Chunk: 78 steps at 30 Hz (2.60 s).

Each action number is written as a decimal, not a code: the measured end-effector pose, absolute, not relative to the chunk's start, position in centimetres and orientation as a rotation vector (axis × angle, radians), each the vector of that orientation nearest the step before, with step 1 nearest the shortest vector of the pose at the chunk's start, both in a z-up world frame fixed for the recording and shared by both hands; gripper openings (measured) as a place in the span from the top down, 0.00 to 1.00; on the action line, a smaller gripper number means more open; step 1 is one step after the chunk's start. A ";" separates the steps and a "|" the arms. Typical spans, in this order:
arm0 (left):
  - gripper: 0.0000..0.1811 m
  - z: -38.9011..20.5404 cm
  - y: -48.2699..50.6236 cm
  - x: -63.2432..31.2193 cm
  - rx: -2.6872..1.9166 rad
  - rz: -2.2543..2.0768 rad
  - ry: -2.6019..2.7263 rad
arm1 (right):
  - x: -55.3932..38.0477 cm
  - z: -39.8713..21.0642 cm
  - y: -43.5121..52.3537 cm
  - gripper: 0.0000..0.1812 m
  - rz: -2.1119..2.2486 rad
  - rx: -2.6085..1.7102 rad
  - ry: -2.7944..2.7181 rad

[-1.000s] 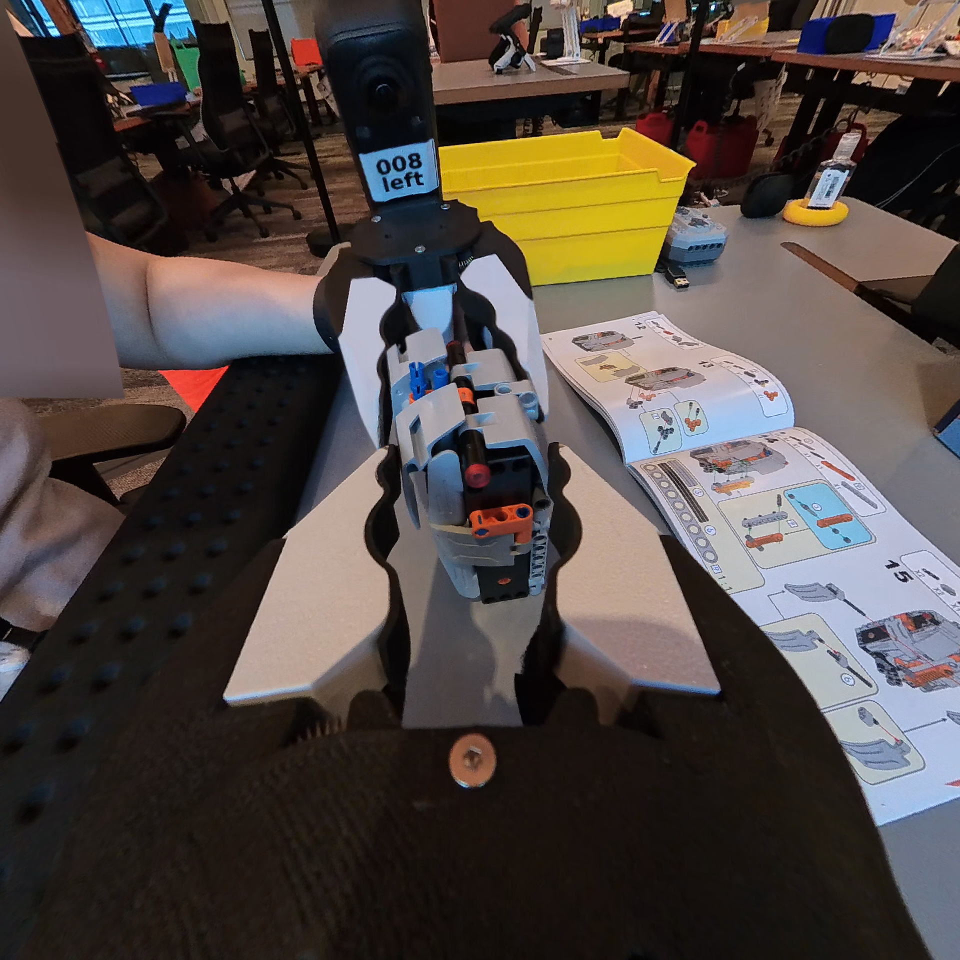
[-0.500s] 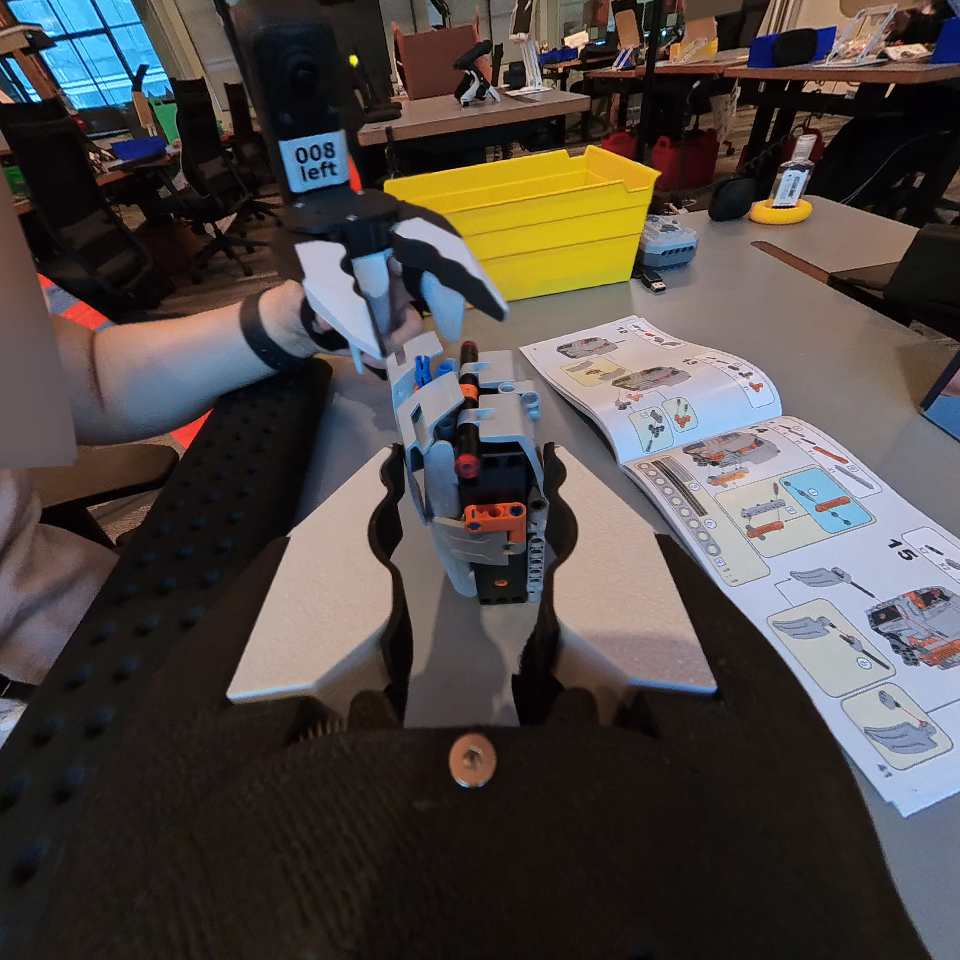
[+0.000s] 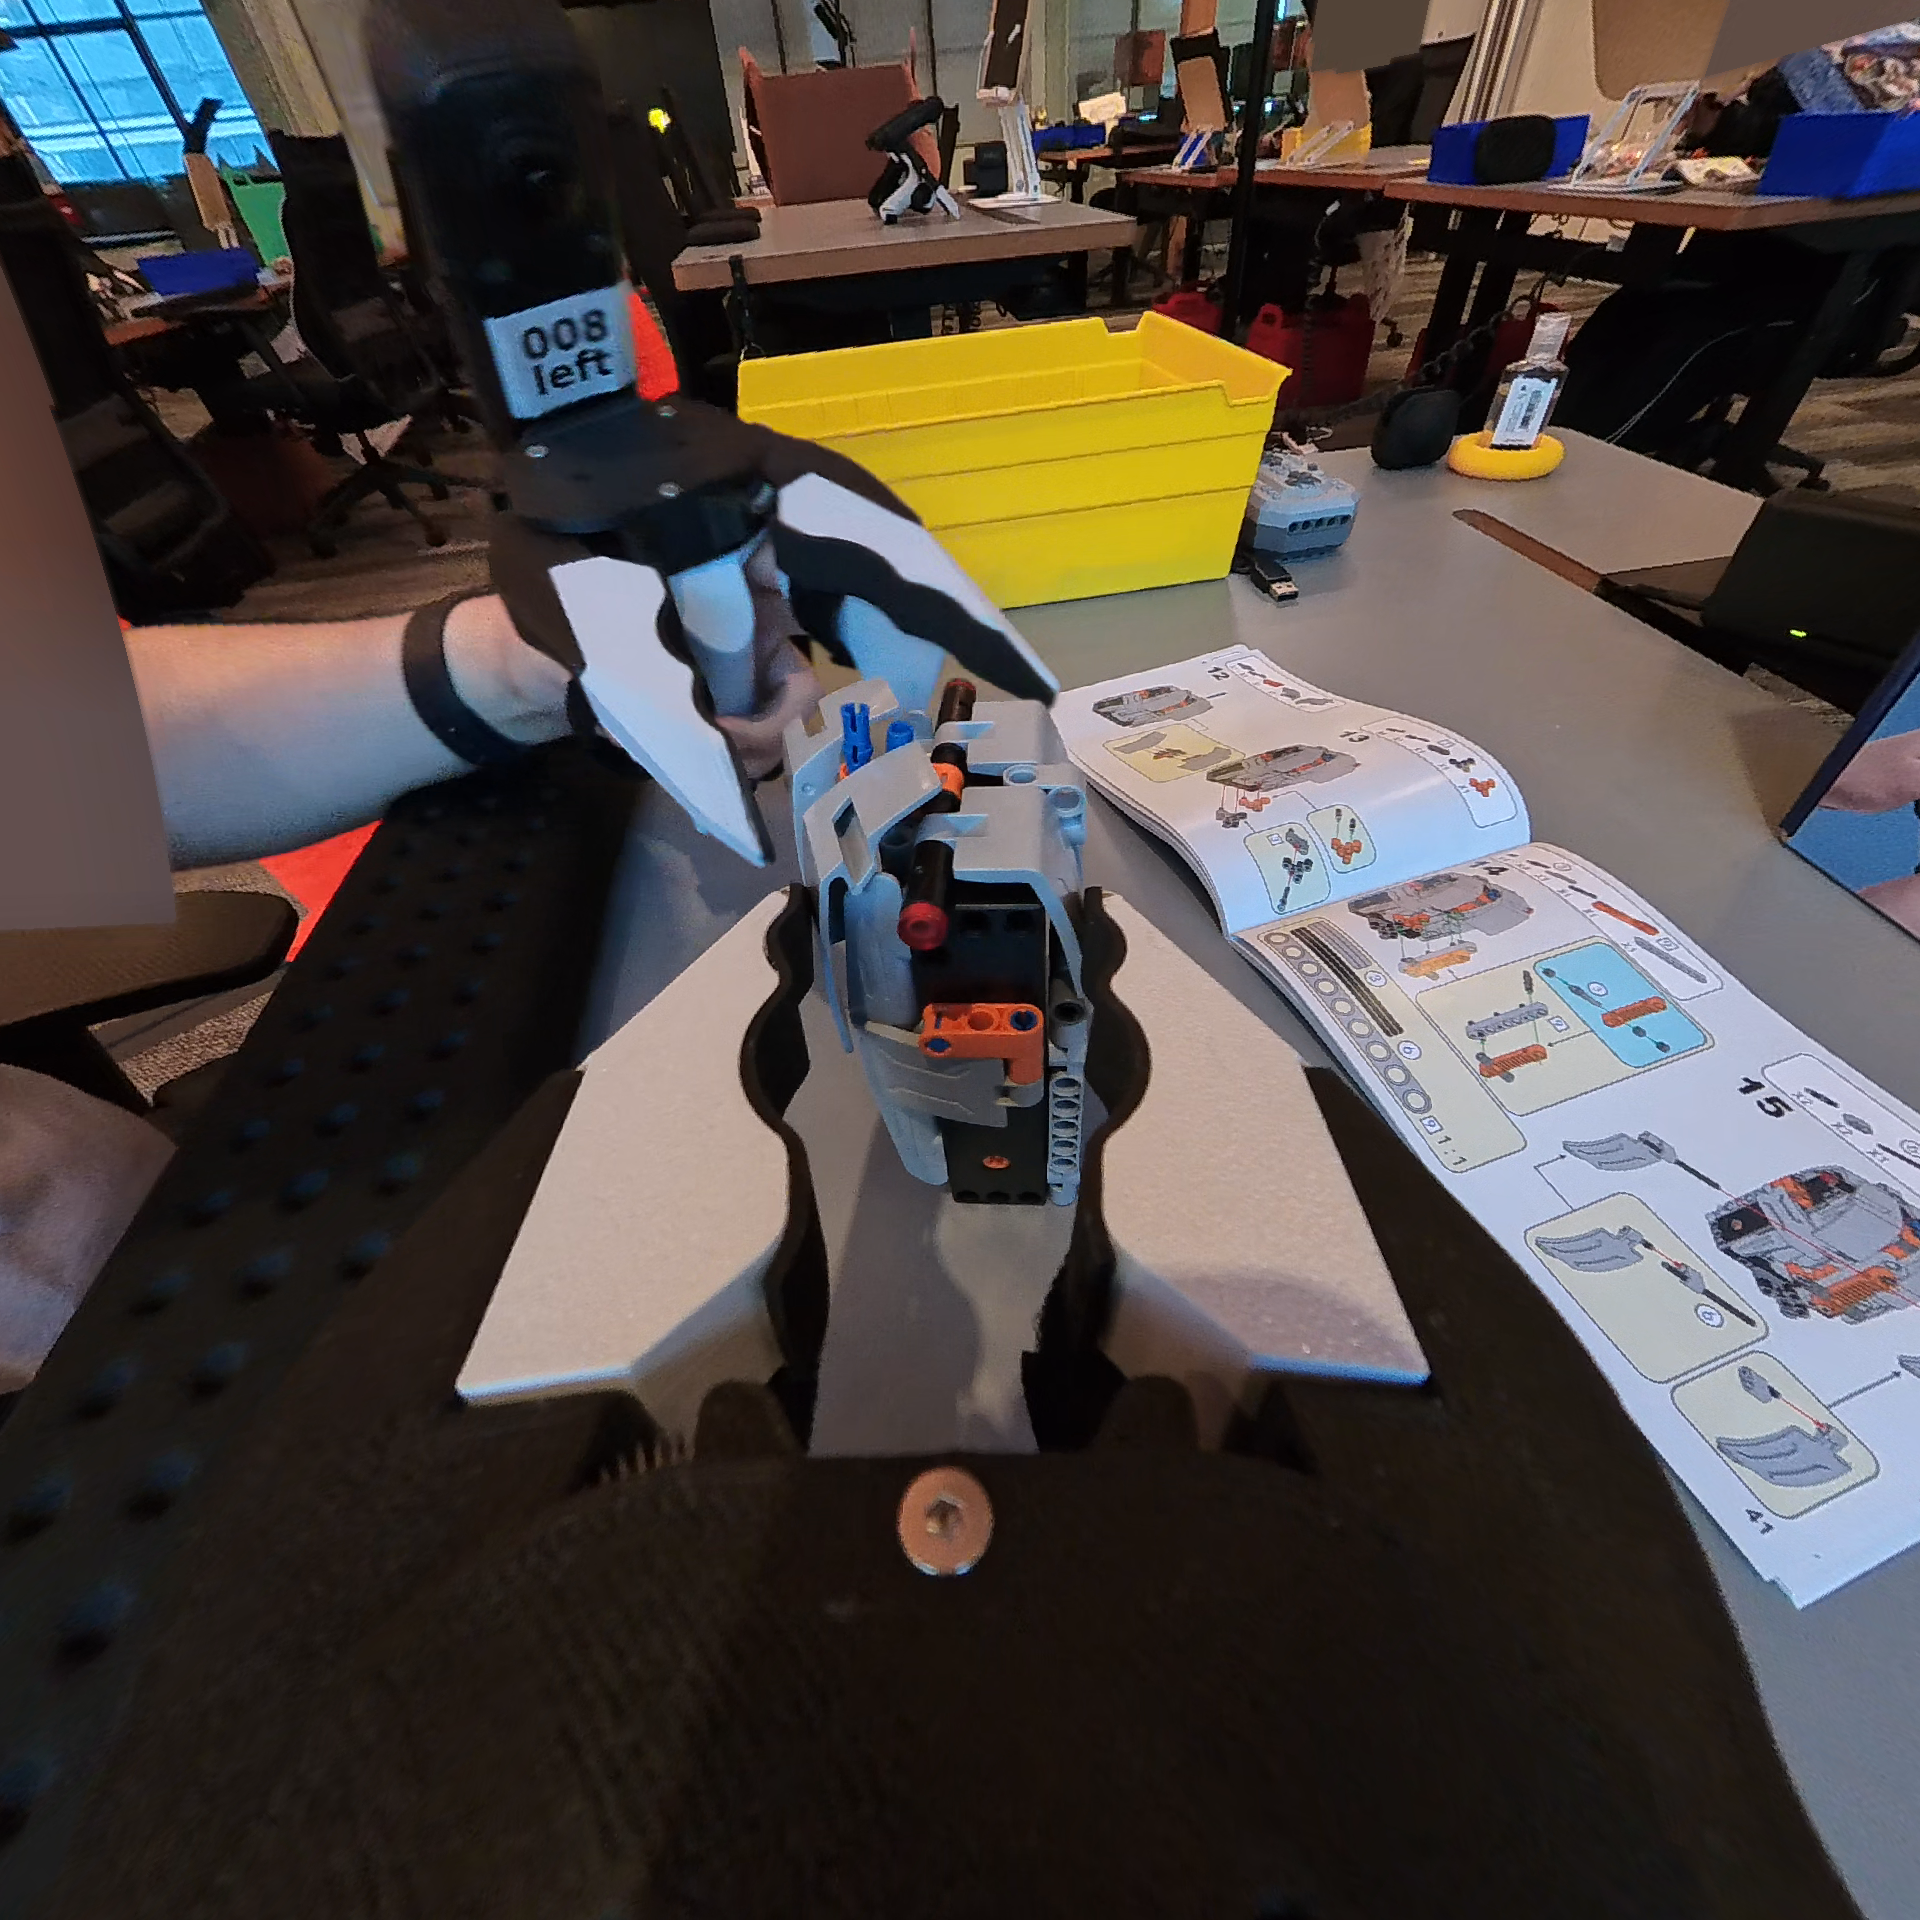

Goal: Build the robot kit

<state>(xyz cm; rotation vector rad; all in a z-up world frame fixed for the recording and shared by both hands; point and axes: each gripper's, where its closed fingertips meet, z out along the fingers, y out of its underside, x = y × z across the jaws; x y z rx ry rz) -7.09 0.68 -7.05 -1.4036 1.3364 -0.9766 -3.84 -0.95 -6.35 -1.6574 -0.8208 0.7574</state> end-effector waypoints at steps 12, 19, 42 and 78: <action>0.53 -6.7 0.2 -5.2 -1.202 -1.357 1.557 | -3.9 -6.3 -0.8 0.72 0.769 -1.655 -0.817; 0.63 -7.0 -0.4 -4.7 -1.206 -1.448 1.535 | -4.0 -6.4 -0.8 0.71 0.784 -1.661 -0.824; 0.66 -6.8 -0.3 -5.1 -1.295 -1.433 1.390 | -2.8 -5.3 -1.7 0.68 0.527 -1.708 -0.695; 0.59 -6.3 -1.8 -4.0 -1.300 -1.421 1.359 | -3.6 -6.2 -5.5 1.00 1.253 -1.745 -0.466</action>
